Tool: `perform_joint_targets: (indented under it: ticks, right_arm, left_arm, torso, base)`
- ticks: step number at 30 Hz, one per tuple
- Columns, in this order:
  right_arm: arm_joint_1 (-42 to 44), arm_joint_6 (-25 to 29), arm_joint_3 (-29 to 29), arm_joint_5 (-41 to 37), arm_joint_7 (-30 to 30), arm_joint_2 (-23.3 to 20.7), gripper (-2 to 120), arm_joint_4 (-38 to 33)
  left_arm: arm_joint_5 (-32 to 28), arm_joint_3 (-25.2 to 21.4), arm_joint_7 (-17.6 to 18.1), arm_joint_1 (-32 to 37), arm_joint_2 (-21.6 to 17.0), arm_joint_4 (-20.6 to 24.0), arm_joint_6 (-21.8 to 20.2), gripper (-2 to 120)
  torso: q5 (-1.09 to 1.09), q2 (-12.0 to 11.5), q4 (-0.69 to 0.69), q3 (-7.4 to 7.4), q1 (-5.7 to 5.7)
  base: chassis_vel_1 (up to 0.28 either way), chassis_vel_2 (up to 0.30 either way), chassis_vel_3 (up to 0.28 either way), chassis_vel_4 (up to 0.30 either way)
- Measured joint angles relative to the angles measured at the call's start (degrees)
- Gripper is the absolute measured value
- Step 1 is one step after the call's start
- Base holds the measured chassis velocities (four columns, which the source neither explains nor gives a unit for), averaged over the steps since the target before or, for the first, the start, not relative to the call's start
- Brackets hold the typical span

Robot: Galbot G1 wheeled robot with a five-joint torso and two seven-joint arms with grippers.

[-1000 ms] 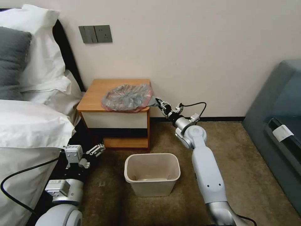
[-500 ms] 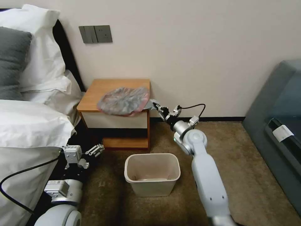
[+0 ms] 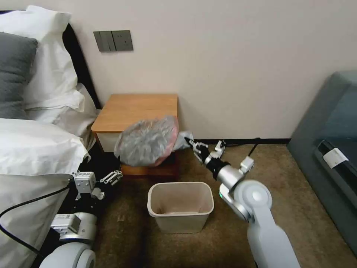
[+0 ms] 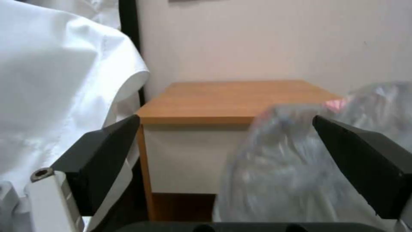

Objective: Pick up the garbage bag from the table and place it over the trash can.

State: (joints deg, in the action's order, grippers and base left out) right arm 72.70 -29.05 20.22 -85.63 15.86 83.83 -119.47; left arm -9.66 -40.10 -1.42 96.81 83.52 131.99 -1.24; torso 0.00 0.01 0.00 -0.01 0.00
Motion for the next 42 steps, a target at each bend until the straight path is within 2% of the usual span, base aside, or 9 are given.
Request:
perform_joint_targets:
  ticks: [5, 12, 21, 28, 40, 42]
  right_arm:
    - [2.77, -0.40, -0.29, -0.37, 2.44, -0.55, 0, -2.74]
    - [7.52, -3.91, 0.64, -1.26, 7.29, -1.71, 0, -6.17]
    - [14.40, -6.81, 2.44, -0.95, 4.43, -6.31, 0, -10.25]
    - [16.04, -5.17, 2.16, 5.88, -0.36, -6.12, 0, -6.71]
    - [15.39, -4.36, 2.15, 12.03, -1.99, -5.57, 0, -2.00]
    - [15.32, -4.41, 2.18, 13.15, -1.99, -5.55, 3, -1.72]
  left_arm:
    - [-0.04, -0.27, -0.09, -0.04, -0.04, -0.03, 0.11, 100]
    - [-0.13, -0.80, -0.22, -0.06, 0.00, -0.22, 0.29, 100]
    - [-0.25, -1.40, -0.57, 0.26, 0.28, -0.73, 0.94, 100]
    - [-0.13, -1.25, -0.61, 0.11, 0.40, -1.67, 1.26, 100]
    - [-0.12, -1.21, -0.75, -0.09, 0.43, -2.97, 1.83, 100]
    - [-0.13, -1.17, -0.79, -0.15, 0.41, -3.23, 1.96, 100]
  torso:
    - [0.00, 0.00, 0.00, 0.00, 0.00]
    - [0.00, 0.00, 0.00, 0.00, 0.00]
    - [0.00, 0.00, 0.00, 0.00, 0.00]
    - [0.00, 0.00, 0.00, 0.01, 0.00]
    - [0.00, 0.00, 0.00, 0.01, 0.00]
    - [0.00, 0.00, 0.00, 0.01, 0.00]
  base:
    - [0.000, 0.000, 0.000, 0.000]
    - [0.000, 0.000, 0.000, 0.000]
    - [0.000, 0.000, 0.000, 0.000]
    - [0.000, 0.000, 0.000, 0.000]
    - [0.000, 0.000, 0.000, 0.000]
    - [0.000, 0.000, 0.000, 0.000]
